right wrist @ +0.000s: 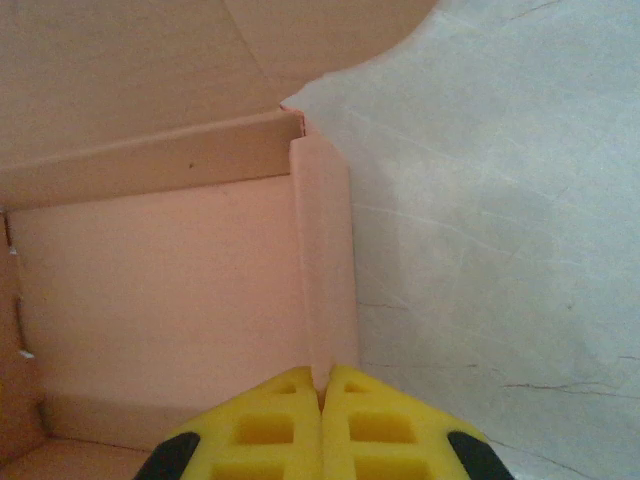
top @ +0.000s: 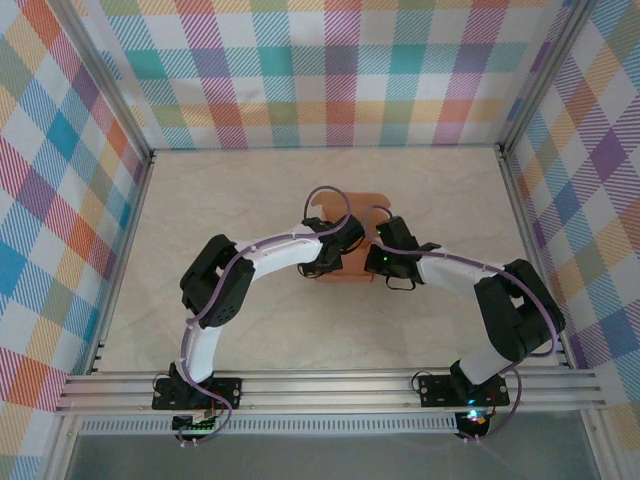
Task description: Fold the paper box
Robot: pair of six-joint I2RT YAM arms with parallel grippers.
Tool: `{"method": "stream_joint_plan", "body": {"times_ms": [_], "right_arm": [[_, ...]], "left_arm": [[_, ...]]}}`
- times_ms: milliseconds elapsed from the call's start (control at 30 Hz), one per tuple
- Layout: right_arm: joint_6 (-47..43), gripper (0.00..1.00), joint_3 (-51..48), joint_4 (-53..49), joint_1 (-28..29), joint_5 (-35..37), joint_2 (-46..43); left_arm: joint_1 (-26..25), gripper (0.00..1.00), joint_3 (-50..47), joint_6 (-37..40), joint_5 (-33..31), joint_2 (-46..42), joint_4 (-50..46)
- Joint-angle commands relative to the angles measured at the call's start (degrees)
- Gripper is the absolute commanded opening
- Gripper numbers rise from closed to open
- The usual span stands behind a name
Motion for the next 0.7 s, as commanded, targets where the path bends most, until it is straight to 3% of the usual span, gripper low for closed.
{"method": "stream_joint_plan", "body": {"times_ms": [0, 100, 267, 433, 567, 667], "right_arm": [[0.92, 0.0, 0.51, 2.61, 1.28, -3.05, -0.61], [0.76, 0.0, 0.56, 2.23, 1.28, -2.76, -0.74], [0.62, 0.0, 0.81, 1.71, 1.27, -2.75, -1.1], [0.62, 0.0, 0.59, 1.42, 1.28, -3.18, -1.14], [0.43, 0.0, 0.71, 0.97, 1.27, -2.65, -1.19], [-0.3, 0.0, 1.05, -0.14, 1.27, -1.15, -1.27]], "left_arm": [[-1.77, 0.23, -1.61, 2.2, 1.47, -0.17, -2.08], [-1.65, 0.23, -2.54, 2.77, 3.11, -1.22, -0.92], [-1.65, 0.02, -3.13, 2.95, 4.38, -1.29, -0.06], [-1.65, 0.0, -3.03, 2.95, 3.89, -1.67, -0.28], [-1.66, 0.24, -3.68, 2.93, 2.88, -2.97, -0.12], [-1.7, 0.31, -4.96, 3.22, 2.02, -5.11, 0.39]]}}
